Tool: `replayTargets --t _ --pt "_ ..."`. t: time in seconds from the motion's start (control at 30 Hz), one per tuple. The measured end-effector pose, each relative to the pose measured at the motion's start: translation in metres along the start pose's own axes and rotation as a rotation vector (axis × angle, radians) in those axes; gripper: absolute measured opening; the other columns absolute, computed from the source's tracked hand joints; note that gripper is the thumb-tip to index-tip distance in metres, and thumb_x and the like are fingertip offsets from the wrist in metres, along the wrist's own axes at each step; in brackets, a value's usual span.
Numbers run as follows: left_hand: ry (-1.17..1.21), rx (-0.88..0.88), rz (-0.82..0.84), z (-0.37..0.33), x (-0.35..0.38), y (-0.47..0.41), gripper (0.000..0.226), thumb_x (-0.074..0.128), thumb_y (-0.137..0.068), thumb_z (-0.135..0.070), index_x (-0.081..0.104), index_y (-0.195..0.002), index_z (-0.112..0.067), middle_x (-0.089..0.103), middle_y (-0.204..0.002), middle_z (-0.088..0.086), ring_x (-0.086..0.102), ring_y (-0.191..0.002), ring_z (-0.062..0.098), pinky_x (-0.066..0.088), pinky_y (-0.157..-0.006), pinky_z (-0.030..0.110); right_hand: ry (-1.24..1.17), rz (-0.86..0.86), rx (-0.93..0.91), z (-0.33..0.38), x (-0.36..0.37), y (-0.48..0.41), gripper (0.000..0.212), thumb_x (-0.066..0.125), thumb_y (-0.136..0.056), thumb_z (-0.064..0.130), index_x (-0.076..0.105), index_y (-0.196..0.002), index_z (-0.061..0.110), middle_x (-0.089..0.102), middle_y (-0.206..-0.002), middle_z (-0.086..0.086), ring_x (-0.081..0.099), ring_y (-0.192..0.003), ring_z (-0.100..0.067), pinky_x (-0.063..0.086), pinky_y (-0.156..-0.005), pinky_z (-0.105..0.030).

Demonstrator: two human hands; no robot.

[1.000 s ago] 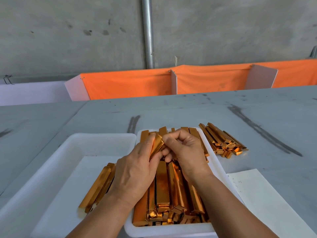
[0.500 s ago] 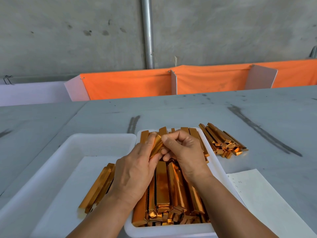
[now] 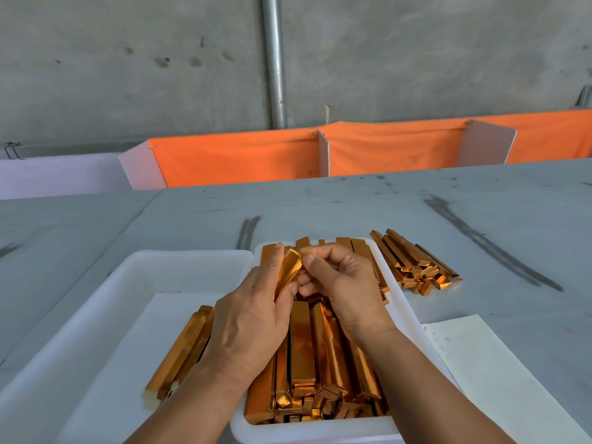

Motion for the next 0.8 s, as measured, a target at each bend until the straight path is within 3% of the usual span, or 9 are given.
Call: replayTargets --t 0.37,0.63,0.73,0.8 --pt "0.020 -0.051 0.014 0.0026 0.0005 0.0010 0.064 0.036 -0.091 -0.048 0.038 -0.147 -0.018 0.067 -0.098 0.001 0.066 -0.078 0.018 0.057 -0.060 0.037 0.054 0.048 -0.068 0.0035 0.0042 0.0008 0.011 0.063 -0.091 -0.005 0.069 -0.087 0.004 0.070 -0.071 -0.009 0.067 -0.063 -0.019 0.058 -0.062 -0.024" --pt "0.022 0.016 -0.023 0.0035 0.0026 0.0011 0.057 0.053 -0.091 -0.037 0.045 -0.143 -0.016 0.068 -0.093 -0.001 0.065 -0.073 0.015 0.056 -0.055 0.031 0.102 0.022 -0.067 0.0070 0.0050 0.0030 0.013 0.065 -0.092 0.002 0.071 -0.089 0.014 0.068 -0.069 0.001 0.063 -0.060 -0.011 0.055 -0.057 -0.019" --pt "0.027 0.030 -0.026 0.0066 0.0029 0.0016 0.058 0.050 -0.090 -0.042 0.046 -0.143 -0.018 0.066 -0.087 -0.004 0.056 -0.063 0.008 0.048 -0.053 0.023 0.158 0.010 -0.044 0.0052 0.0041 0.0019 0.011 0.065 -0.093 0.004 0.071 -0.088 0.012 0.068 -0.067 -0.001 0.062 -0.057 -0.009 0.053 -0.055 -0.018" --pt "0.040 0.016 -0.031 0.0092 0.0018 0.0000 0.062 0.059 -0.088 -0.044 0.041 -0.144 -0.026 0.063 -0.090 -0.007 0.046 -0.056 0.003 0.043 -0.053 0.018 0.177 -0.033 -0.022 0.0044 0.0002 0.0008 0.008 0.064 -0.094 0.008 0.070 -0.090 0.013 0.068 -0.064 -0.001 0.061 -0.053 -0.009 0.053 -0.055 -0.018"
Point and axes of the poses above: each hand's wrist, its own y-axis away from the middle knuckle, its own x-axis out of the palm, z = x × y, the point moved 7 cm from there along -y, towards the middle knuckle
